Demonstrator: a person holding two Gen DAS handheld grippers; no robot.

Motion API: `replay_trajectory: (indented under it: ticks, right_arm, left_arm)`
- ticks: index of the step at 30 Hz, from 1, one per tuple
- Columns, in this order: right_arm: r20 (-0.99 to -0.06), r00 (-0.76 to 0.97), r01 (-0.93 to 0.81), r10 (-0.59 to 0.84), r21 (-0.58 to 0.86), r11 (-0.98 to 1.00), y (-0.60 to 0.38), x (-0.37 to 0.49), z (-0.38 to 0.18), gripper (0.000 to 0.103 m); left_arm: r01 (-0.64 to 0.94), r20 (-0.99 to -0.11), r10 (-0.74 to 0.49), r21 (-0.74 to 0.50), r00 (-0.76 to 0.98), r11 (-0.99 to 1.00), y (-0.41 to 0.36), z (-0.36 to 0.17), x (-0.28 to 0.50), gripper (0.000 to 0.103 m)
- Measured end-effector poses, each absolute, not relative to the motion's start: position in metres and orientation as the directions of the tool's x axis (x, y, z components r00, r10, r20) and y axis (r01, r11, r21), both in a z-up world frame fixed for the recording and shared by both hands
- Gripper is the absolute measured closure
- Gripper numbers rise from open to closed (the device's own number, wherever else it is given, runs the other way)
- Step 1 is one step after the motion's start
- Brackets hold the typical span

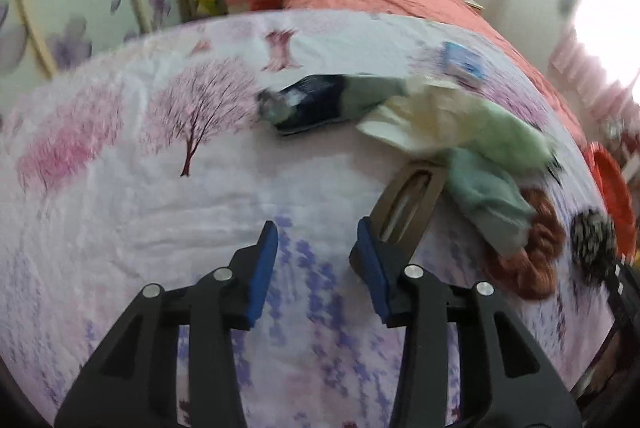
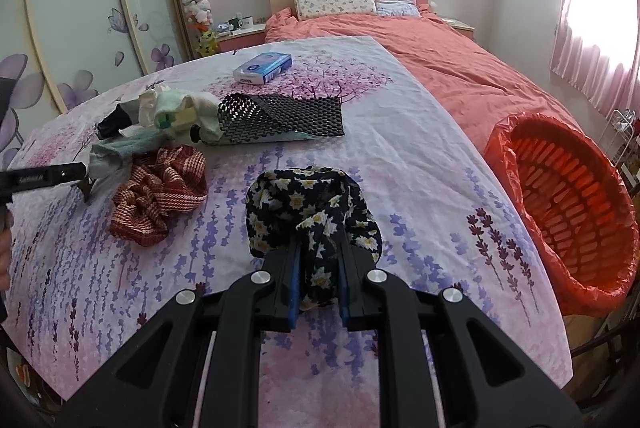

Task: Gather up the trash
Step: 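Lift the hair clip off the bed with the left tool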

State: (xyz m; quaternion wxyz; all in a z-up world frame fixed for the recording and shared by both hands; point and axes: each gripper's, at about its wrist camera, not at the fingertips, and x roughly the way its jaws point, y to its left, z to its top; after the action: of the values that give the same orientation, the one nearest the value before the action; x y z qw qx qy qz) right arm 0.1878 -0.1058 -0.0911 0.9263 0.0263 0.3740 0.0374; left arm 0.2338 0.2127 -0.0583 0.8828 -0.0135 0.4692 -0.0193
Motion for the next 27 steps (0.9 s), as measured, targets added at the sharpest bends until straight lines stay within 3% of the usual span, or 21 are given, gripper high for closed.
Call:
replay_trajectory:
  ticks: [2, 5, 12, 17, 24, 26, 27]
  right_arm:
    - [-0.69, 0.718, -0.05, 0.088, 0.075, 0.996, -0.105, 0.186, -0.091, 0.088]
    - [-0.688, 0.72, -0.054, 0.09, 0.074, 0.996, -0.105, 0.184, -0.09, 0.088]
    - [-0.687, 0.721, -0.049, 0.086, 0.074, 0.996, -0.105, 0.183, -0.087, 0.088]
    - [-0.69, 0.719, -0.047, 0.089, 0.08, 0.996, -0.105, 0.187, -0.088, 0.088]
    - [-0.693, 0.714, -0.052, 0.099, 0.088, 0.995, -0.104, 0.19, -0.088, 0.088]
    - [-0.694, 0.713, -0.053, 0.102, 0.092, 0.994, -0.104, 0.19, -0.088, 0.088]
    - [-0.693, 0.714, -0.053, 0.102, 0.092, 0.994, -0.104, 0.19, -0.088, 0.088]
  left_arm:
    - [0.068, -0.83, -0.074, -0.044, 0.553, 0.997, 0.201, -0.056, 0.226, 0.053]
    - [0.064, -0.787, 0.018, 0.072, 0.616, 0.995, 0.186, -0.05, 0.218, 0.038]
    - [0.082, -0.77, 0.032, 0.109, 0.637, 0.991, 0.173, -0.057, 0.229, 0.036]
    - [0.086, -0.794, 0.018, 0.088, 0.608, 0.992, 0.169, -0.072, 0.244, 0.046]
    - [0.092, -0.79, -0.019, 0.047, 0.613, 0.995, 0.166, -0.077, 0.257, 0.047]
    - [0.097, -0.791, -0.028, 0.04, 0.611, 0.994, 0.164, -0.078, 0.259, 0.059]
    - [0.095, -0.793, -0.025, 0.042, 0.608, 0.995, 0.164, -0.079, 0.259, 0.071]
